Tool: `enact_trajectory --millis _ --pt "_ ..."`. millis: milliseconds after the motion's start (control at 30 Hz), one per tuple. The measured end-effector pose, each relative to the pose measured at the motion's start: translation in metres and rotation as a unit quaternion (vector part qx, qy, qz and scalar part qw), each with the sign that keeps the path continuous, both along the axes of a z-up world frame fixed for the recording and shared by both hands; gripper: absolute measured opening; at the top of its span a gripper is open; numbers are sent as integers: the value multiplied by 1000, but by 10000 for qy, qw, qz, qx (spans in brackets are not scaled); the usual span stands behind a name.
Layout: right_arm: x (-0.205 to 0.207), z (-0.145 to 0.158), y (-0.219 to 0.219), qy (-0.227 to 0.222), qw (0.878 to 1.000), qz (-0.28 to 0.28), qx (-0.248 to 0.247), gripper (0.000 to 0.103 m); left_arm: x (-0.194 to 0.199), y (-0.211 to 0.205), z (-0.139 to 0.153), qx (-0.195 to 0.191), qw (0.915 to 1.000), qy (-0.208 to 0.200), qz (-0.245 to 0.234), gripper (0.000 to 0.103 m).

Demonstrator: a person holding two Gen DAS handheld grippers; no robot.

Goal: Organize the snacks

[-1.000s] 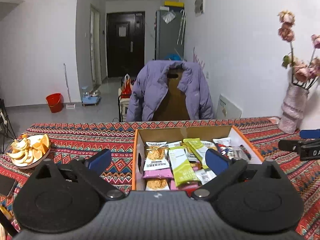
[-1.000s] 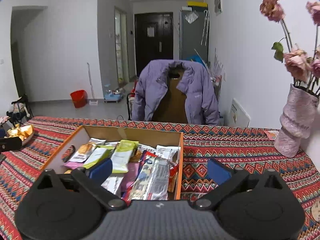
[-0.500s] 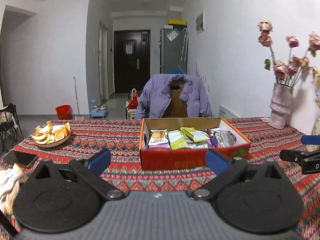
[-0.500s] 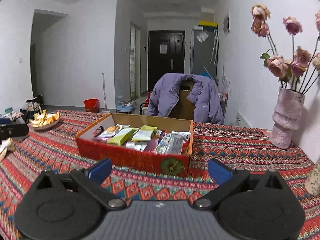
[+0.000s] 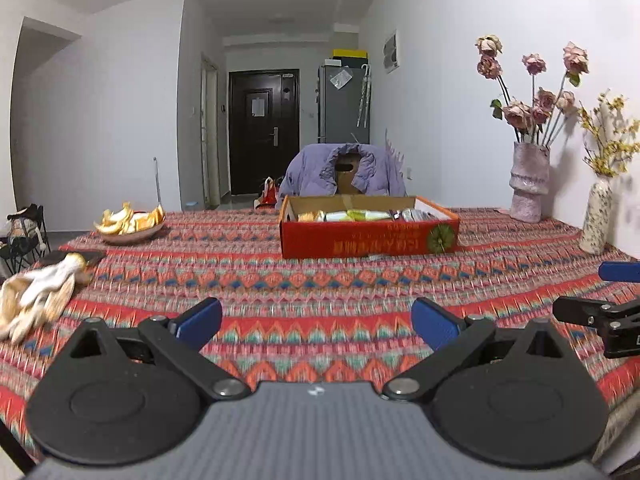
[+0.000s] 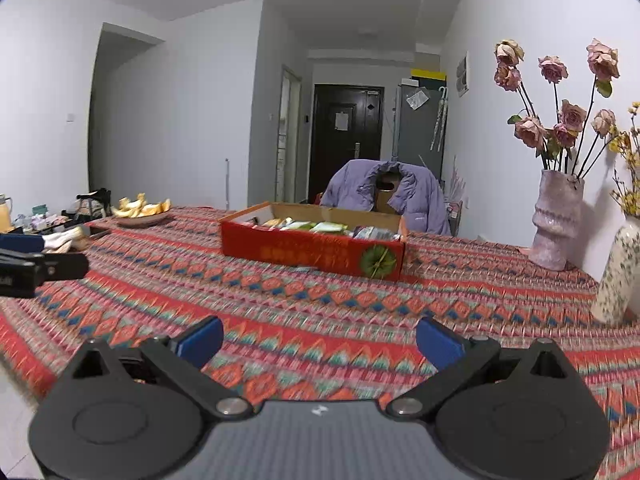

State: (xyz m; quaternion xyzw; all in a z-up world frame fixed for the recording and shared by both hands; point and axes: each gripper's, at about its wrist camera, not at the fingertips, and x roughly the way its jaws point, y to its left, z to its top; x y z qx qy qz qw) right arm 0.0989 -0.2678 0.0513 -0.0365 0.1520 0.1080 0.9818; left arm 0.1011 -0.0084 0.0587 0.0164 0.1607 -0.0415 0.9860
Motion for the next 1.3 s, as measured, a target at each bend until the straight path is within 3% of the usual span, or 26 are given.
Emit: enact_trajectory --millis 133,467,600,967,1300 --pt "-33 -16 11 -73 9999 33 -122 103 -33 -3 -23 36 9997 12 238 103" --pt "-92 -50 31 2 10000 38 -19 103 -83 5 -48 202 9996 -31 199 103" --pt "-95 -52 30 -15 9999 -126 -67 103 -87 11 -49 36 9999 77 131 103" --pt "-91 -48 22 -31 9995 -201 230 103 -90 16 -45 51 9998 7 215 103" --pt "-91 -47 23 -86 9995 -224 185 103 -92 19 -39 3 9996 -51 270 103"
